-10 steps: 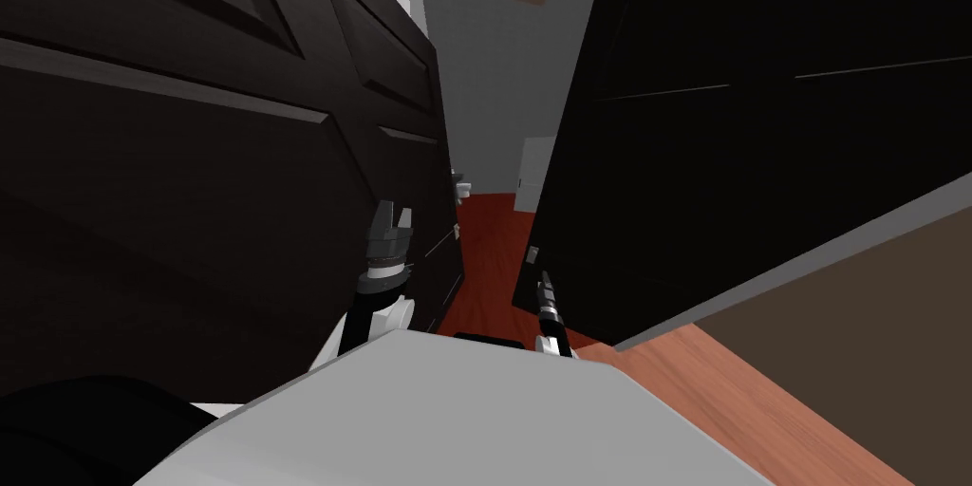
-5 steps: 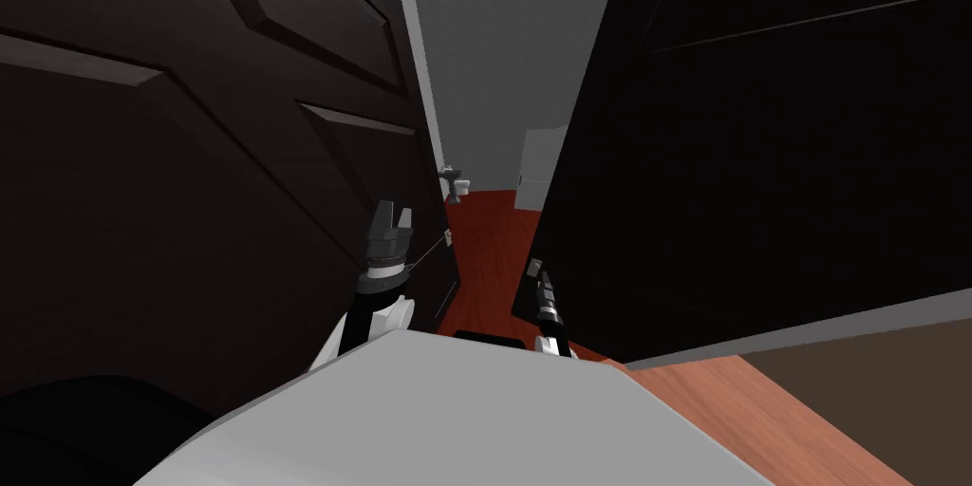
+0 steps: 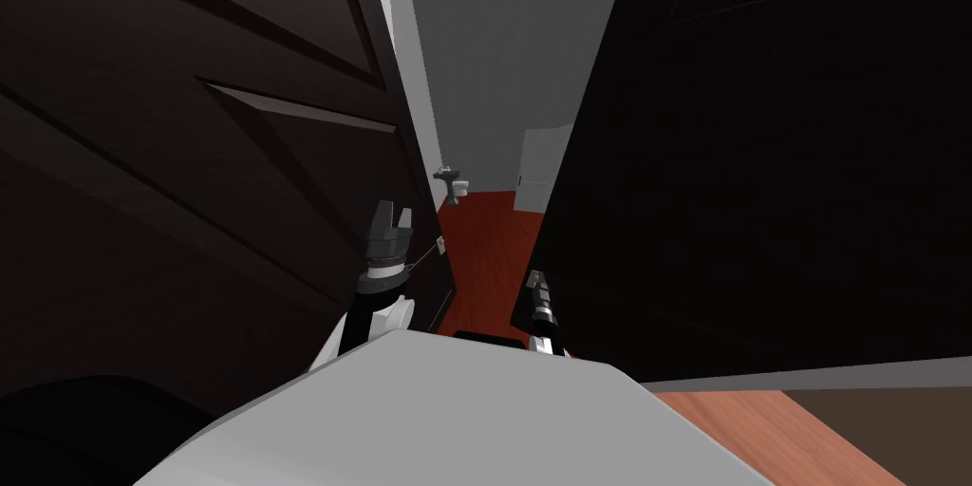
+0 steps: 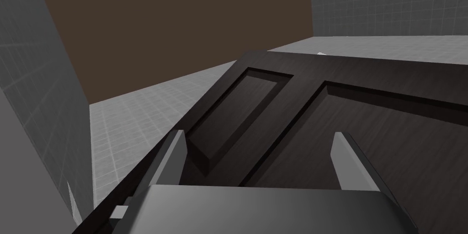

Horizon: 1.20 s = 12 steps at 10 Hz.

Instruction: Push the door open

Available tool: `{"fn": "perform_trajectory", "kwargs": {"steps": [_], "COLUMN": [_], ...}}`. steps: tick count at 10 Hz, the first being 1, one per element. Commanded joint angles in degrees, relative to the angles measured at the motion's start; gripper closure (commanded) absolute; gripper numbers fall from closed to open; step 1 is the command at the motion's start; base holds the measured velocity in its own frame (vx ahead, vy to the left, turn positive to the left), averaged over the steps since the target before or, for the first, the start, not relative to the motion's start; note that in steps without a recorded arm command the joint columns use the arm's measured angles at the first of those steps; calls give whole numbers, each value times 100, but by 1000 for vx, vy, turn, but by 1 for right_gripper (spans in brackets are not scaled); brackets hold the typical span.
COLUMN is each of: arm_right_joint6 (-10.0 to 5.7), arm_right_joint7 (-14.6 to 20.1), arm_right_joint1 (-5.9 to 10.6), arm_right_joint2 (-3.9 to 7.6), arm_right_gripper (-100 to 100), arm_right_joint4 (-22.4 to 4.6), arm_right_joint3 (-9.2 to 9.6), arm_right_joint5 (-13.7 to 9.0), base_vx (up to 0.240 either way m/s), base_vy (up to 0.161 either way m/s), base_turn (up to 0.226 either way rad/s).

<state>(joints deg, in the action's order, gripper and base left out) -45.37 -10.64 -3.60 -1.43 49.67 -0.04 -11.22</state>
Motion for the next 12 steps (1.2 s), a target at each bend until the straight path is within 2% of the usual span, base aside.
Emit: {"fn": "perform_trajectory", "kwargs": {"steps": [1,6,7,12], "arm_right_joint6": [1,1,16,27], "arm_right_joint7": [8,8,-22,-121], "arm_right_joint1": [7,7,8,33], "arm_right_joint2": [10,10,110,352], "arm_right_gripper": [100,100,100,100], "arm_right_joint4": [-4,-4,-10,3], "arm_right_joint3": [0,0,-71,-336], "arm_right_joint5": [-1,-1,-38,-182], "base_vx": [-16,-12,113,193], "base_vy": [4,2,1,-15], "base_turn": [12,1,-22,-63]}}
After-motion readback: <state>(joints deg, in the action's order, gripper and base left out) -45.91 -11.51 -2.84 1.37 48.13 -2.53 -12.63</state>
